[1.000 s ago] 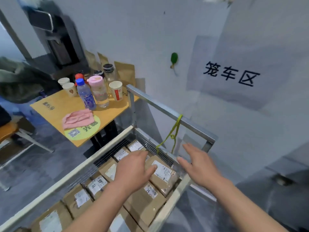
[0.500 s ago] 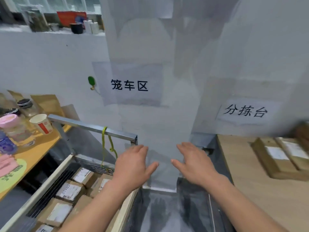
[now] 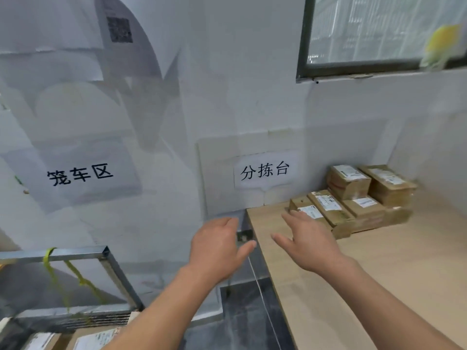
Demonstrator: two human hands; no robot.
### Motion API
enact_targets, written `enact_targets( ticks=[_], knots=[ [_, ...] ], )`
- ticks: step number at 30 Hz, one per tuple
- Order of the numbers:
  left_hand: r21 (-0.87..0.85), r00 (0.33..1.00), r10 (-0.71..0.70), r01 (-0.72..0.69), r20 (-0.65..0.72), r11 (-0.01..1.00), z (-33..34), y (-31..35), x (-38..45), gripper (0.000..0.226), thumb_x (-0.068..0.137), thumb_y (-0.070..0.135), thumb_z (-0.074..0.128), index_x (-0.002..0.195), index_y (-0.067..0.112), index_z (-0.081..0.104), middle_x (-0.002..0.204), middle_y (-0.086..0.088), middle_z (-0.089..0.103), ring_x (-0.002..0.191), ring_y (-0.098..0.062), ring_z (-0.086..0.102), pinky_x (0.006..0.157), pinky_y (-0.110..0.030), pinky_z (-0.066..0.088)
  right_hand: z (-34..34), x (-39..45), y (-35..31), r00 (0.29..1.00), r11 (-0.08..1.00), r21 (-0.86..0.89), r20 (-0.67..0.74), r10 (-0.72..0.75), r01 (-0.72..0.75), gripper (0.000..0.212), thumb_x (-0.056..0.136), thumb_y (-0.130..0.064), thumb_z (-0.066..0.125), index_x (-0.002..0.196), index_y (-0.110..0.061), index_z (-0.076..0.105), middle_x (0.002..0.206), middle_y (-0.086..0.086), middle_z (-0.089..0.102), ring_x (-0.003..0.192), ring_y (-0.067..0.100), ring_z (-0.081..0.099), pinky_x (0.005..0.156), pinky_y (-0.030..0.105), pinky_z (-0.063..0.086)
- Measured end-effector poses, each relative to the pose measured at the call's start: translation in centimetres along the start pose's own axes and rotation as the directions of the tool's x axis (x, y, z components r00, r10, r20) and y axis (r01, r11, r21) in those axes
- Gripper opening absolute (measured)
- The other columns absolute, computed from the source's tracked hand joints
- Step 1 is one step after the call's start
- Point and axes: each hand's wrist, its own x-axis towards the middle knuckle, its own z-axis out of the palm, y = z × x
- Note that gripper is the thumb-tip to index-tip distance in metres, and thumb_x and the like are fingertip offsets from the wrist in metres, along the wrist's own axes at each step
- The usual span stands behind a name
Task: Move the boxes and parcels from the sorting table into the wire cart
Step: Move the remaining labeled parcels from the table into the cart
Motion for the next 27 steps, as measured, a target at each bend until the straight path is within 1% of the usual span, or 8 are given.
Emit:
enact_targets(
  ticks=[2, 5, 7, 13, 16, 21, 23, 27],
  knots=[
    [0.002, 0.999, 0.042, -0.042, 0.003, 0.999, 0.1, 2.2, 1.4, 0.062, 0.094, 0.066, 0.046, 0.138, 0.023, 0.050, 0.138, 0.006, 0.056, 0.127, -0.018, 0.051, 0.093, -0.033, 0.044, -0.6, 0.0, 2.6, 0.999, 0.999, 0.000, -0.035, 0.037, -0.037, 0.057, 0.097, -0.060, 0.048, 0.135, -0.019, 0.055, 0.140, 0.003, 0.055, 0.136, 0.025, 0.045, 0.102, 0.038, 0.042],
    [0.012, 0.995, 0.087, -0.088, 0.045, 0.996, 0.8, 4.8, 3.6, 0.061, 0.095, 0.066, 0.045, 0.137, 0.022, 0.050, 0.138, 0.005, 0.055, 0.128, -0.018, 0.050, 0.092, -0.034, 0.044, -1.2, 0.1, 5.8, 0.992, 0.993, 0.007, -0.053, 0.116, -0.116, 0.060, 0.098, -0.060, 0.049, 0.142, -0.019, 0.052, 0.149, 0.004, 0.051, 0.141, 0.024, 0.042, 0.107, 0.038, 0.041],
    [0.013, 0.991, 0.113, -0.114, 0.068, 0.993, 1.7, 6.1, 5.2, 0.061, 0.094, 0.067, 0.045, 0.136, 0.023, 0.050, 0.136, 0.005, 0.056, 0.126, -0.018, 0.050, 0.090, -0.035, 0.044, -1.2, 0.3, 7.7, 0.985, 0.986, 0.017, -0.059, 0.164, -0.163, 0.059, 0.097, -0.060, 0.049, 0.141, -0.020, 0.052, 0.148, 0.003, 0.052, 0.140, 0.023, 0.042, 0.106, 0.039, 0.042],
    [-0.029, 0.975, 0.176, -0.173, 0.139, 0.984, 5.6, 8.7, 11.2, 0.062, 0.093, 0.067, 0.046, 0.137, 0.023, 0.049, 0.137, 0.002, 0.055, 0.127, -0.021, 0.050, 0.095, -0.037, 0.044, -0.1, 2.1, 13.1, 0.955, 0.956, 0.049, -0.045, 0.292, -0.289, 0.052, 0.094, -0.060, 0.050, 0.132, -0.026, 0.057, 0.127, -0.003, 0.060, 0.127, 0.023, 0.053, 0.096, 0.040, 0.047],
    [-0.069, 0.961, 0.219, -0.210, 0.169, 0.975, 8.1, 9.5, 14.8, 0.061, 0.094, 0.065, 0.047, 0.137, 0.022, 0.049, 0.135, 0.002, 0.055, 0.125, -0.021, 0.050, 0.093, -0.038, 0.046, 1.1, 4.0, 15.7, 0.929, 0.929, 0.055, -0.036, 0.367, -0.365, 0.048, 0.092, -0.061, 0.049, 0.125, -0.028, 0.060, 0.123, -0.006, 0.062, 0.119, 0.022, 0.057, 0.092, 0.040, 0.048],
    [-0.150, 0.929, 0.277, -0.246, 0.245, 0.958, 13.6, 9.6, 22.1, 0.057, 0.093, 0.066, 0.048, 0.132, 0.025, 0.051, 0.128, 0.002, 0.059, 0.117, -0.021, 0.055, 0.088, -0.037, 0.050, 3.8, 8.7, 19.4, 0.873, 0.870, 0.070, 0.028, 0.488, -0.488, 0.053, 0.088, -0.066, 0.042, 0.125, -0.032, 0.059, 0.124, -0.007, 0.063, 0.118, 0.022, 0.057, 0.093, 0.041, 0.049],
    [-0.179, 0.917, 0.287, -0.245, 0.277, 0.953, 15.6, 9.3, 24.9, 0.056, 0.093, 0.064, 0.049, 0.133, 0.025, 0.051, 0.128, 0.003, 0.060, 0.116, -0.021, 0.056, 0.087, -0.037, 0.051, 4.9, 10.8, 20.5, 0.847, 0.844, 0.064, 0.056, 0.529, -0.532, 0.053, 0.086, -0.067, 0.039, 0.123, -0.034, 0.058, 0.117, -0.008, 0.062, 0.114, 0.022, 0.058, 0.091, 0.040, 0.050],
    [-0.215, 0.894, 0.309, -0.248, 0.325, 0.944, 19.3, 8.8, 29.8, 0.057, 0.092, 0.063, 0.050, 0.135, 0.027, 0.053, 0.129, 0.003, 0.060, 0.116, -0.020, 0.058, 0.086, -0.035, 0.052, 7.2, 14.7, 22.7, 0.790, 0.792, 0.042, 0.121, 0.601, -0.609, 0.042, 0.090, -0.062, 0.048, 0.115, -0.029, 0.059, 0.099, -0.006, 0.057, 0.108, 0.022, 0.058, 0.087, 0.040, 0.050]
  ],
)
